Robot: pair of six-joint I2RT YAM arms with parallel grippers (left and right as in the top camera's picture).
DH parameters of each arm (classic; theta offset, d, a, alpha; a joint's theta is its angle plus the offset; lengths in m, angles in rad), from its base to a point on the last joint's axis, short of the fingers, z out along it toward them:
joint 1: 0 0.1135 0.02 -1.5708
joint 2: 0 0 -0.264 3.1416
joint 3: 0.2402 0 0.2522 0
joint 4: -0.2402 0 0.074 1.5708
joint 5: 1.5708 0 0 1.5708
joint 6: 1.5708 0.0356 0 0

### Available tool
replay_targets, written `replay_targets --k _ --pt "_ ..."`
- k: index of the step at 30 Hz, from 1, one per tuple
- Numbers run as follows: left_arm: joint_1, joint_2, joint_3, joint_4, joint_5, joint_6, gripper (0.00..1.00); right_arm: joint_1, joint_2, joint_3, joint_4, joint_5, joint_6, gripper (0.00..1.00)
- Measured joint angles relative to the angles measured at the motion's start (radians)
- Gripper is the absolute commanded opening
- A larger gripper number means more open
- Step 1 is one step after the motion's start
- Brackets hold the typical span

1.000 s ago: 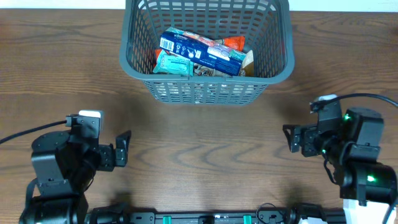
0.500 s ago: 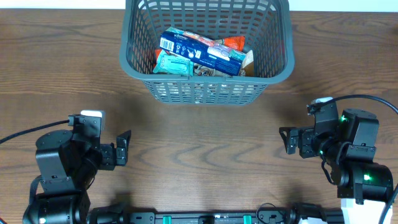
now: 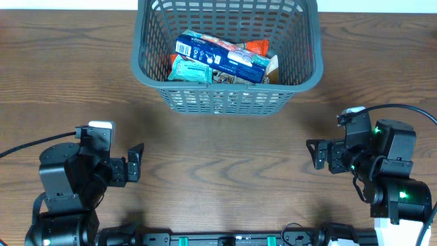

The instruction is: Pack container

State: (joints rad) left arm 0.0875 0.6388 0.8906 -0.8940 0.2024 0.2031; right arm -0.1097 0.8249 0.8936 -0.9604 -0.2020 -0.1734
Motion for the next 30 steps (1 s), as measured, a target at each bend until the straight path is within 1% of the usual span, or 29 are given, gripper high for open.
replay_targets --k 3,6,12,18,20,23,30 --pt "0.0 0.0 0.0 0.0 0.0 0.0 0.99 0.0 -0.003 0.0 -0.004 0.001 0.0 0.99" --pt "0.0 0.0 0.0 0.0 0.0 0.0 0.99 0.0 -0.044 -0.003 -0.015 0.013 0.0 0.99" --pt "0.0 0.0 0.0 0.0 0.0 0.0 0.99 0.024 -0.244 -0.051 -0.014 0.02 0.0 0.99" --pt "0.0 0.0 0.0 0.0 0.0 0.0 0.99 0.069 -0.472 -0.179 0.058 0.047 0.0 0.99" --pt "0.0 0.0 0.0 0.0 0.0 0.0 0.98 0.084 -0.536 -0.224 0.103 0.065 0.0 0.99" --pt "0.0 0.0 0.0 0.0 0.0 0.0 0.99 0.103 -0.589 -0.286 0.205 0.09 0.0 0.99" --pt "0.0 0.0 0.0 0.0 0.0 0.0 0.99 0.138 -0.617 -0.454 0.507 0.12 0.0 0.99"
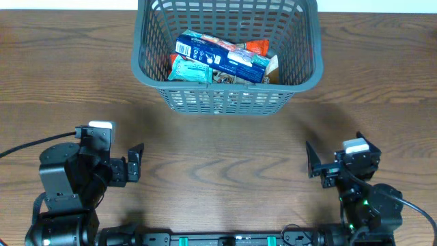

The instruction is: Pack container

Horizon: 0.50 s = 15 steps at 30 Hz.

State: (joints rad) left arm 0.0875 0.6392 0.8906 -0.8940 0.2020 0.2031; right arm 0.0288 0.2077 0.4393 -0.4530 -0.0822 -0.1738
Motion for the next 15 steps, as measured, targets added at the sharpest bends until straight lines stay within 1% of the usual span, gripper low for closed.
replay_targets --k 7,12,15 --pt "0.0 0.0 0.0 0.0 0.0 0.0 0.99 0.055 -0.027 -0.166 0.257 0.06 0.0 0.99" --pt "0.0 0.0 0.0 0.0 0.0 0.0 0.99 0.062 -0.052 -0.287 0.451 0.085 0.0 0.99" --pt "0.0 0.0 0.0 0.0 0.0 0.0 0.99 0.062 -0.082 -0.358 0.533 0.099 0.0 0.99"
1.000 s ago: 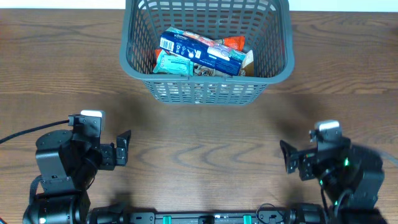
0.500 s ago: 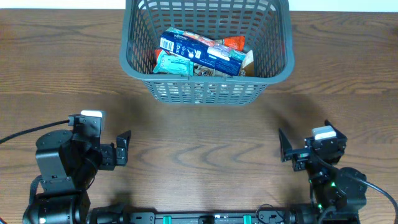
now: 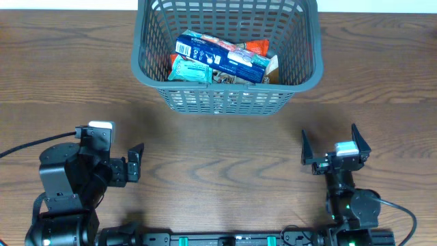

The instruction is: Pack container

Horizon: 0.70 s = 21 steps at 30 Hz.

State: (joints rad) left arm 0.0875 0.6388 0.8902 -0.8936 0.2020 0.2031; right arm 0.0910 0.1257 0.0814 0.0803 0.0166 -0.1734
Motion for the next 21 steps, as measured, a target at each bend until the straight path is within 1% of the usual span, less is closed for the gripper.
replay_targets --k 3,9,15,21 --pt "0.0 0.0 0.0 0.0 0.0 0.0 0.99 0.0 -0.044 -0.055 0.006 0.008 0.001 0.99" --pt "0.0 0.0 0.0 0.0 0.0 0.0 0.99 -0.01 -0.102 -0.073 -0.145 0.025 0.022 0.99" --pt "0.0 0.0 0.0 0.0 0.0 0.0 0.99 -0.031 -0.105 -0.074 -0.147 0.029 0.047 0.99" --pt "0.0 0.0 0.0 0.0 0.0 0.0 0.99 -0.031 -0.105 -0.074 -0.147 0.029 0.106 0.99"
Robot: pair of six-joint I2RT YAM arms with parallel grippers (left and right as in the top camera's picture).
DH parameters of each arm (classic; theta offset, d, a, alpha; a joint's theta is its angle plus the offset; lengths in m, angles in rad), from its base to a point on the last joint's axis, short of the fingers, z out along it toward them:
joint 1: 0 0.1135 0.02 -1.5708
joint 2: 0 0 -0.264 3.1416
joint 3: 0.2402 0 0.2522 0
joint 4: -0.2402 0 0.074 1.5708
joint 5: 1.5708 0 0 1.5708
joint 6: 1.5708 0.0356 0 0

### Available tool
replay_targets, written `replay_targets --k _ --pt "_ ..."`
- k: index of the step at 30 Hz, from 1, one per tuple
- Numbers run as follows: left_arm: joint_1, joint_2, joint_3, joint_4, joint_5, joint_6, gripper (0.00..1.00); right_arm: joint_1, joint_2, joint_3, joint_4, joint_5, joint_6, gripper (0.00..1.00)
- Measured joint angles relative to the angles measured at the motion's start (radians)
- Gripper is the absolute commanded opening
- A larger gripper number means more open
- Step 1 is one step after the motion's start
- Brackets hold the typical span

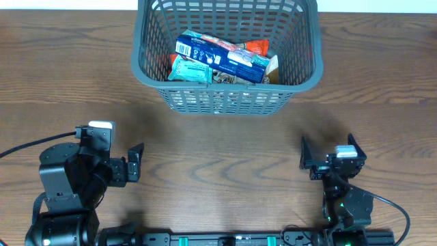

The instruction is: Pack container

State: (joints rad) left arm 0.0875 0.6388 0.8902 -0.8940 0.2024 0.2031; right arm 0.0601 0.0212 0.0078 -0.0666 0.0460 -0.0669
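The grey plastic basket [298, 80] stands at the far middle of the table. It holds several snack packets, among them a blue-and-white one [220, 55] and a teal one [190, 70]. My right gripper [328, 146] hovers low at the near right, pointing toward the basket. It is open wide with nothing between its fingers [305, 153]. My left gripper [134, 162] rests at the near left, pointing right and seen side-on, so its gap does not show. It holds nothing visible.
The brown wooden table [218, 150] runs between the arms and the basket. The left arm's black body [65, 181] fills the near left corner. A cable [20, 149] trails off to the left, and a black rail [225, 239] lines the front edge.
My right gripper has settled slightly nearer and lower, with its fingers a little less spread. The left arm and the basket's contents are unchanged.
At first my right arm sat at the far right edge with its gripper pointing left, seen side-on. It then drew in toward the near right. After that it faced the basket with its fingers spread wide, as it does now. The left arm never moved.
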Motion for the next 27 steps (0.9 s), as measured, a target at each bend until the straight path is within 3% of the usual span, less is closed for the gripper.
replay_targets --k 27 --pt "0.0 0.0 0.0 0.0 0.0 0.0 0.99 0.0 0.0 0.0 0.0 -0.001 0.032 0.99"
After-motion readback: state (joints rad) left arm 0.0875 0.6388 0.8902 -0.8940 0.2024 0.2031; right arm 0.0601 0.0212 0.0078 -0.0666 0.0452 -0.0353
